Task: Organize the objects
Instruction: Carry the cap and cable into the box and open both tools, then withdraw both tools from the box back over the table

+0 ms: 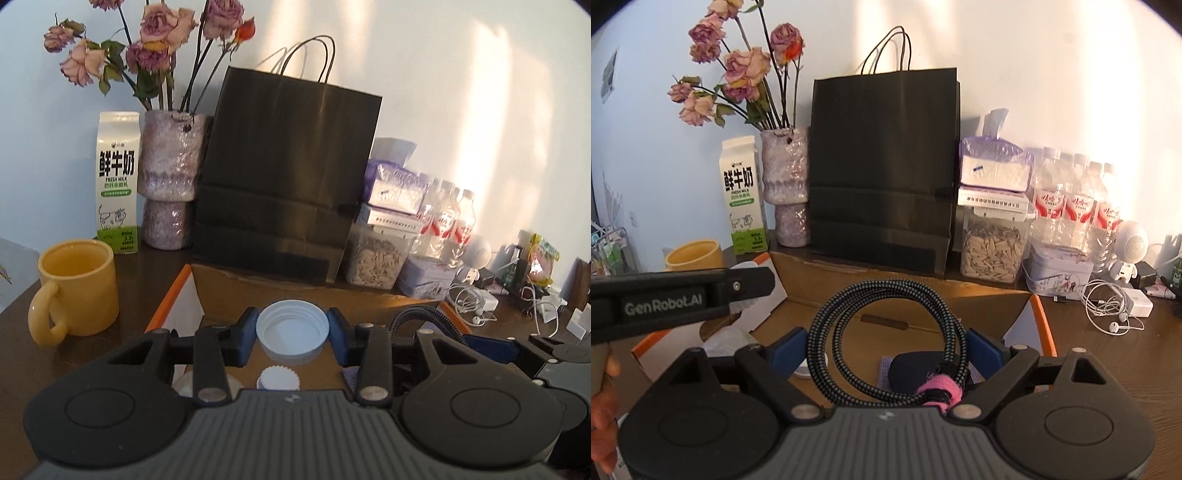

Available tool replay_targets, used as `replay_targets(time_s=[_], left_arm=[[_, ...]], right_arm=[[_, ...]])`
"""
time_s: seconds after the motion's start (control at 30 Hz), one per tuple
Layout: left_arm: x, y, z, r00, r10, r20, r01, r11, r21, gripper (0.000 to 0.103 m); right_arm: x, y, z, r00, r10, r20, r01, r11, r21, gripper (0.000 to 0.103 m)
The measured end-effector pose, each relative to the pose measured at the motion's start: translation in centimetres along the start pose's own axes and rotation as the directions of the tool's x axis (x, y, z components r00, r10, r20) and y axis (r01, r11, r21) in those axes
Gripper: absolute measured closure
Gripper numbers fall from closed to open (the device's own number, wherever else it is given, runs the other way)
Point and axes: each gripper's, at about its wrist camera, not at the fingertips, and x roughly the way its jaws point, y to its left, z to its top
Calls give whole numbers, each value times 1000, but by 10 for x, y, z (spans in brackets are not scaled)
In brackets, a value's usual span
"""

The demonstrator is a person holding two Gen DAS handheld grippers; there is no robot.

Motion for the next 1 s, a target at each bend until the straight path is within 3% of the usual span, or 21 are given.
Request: replay_targets(time_s=[0.07, 0.1, 0.13, 0.2, 1.0], left_arm=[[2, 0, -1, 1000, 3, -10, -3, 1000, 2, 58], [2, 1, -1, 1000, 7, -15, -7, 1000, 2, 42], [2, 1, -1, 1000, 13, -19, -13, 1000, 1, 17], [2, 0, -2, 999, 32, -12, -32, 999, 8, 0], [-23, -8, -1, 999, 41, 6, -42, 999, 23, 0]], right_arm=[[3, -1, -1, 1000, -2, -12, 2, 1000, 3, 11], [4, -2, -2, 1000, -4, -20, 4, 1000, 6, 11], [4, -4, -3, 1000, -9, -18, 9, 1000, 16, 7], [3, -7, -3, 1000, -24, -16, 24, 999, 29, 0], [-19, -11, -7, 999, -38, -4, 38, 999, 30, 0]])
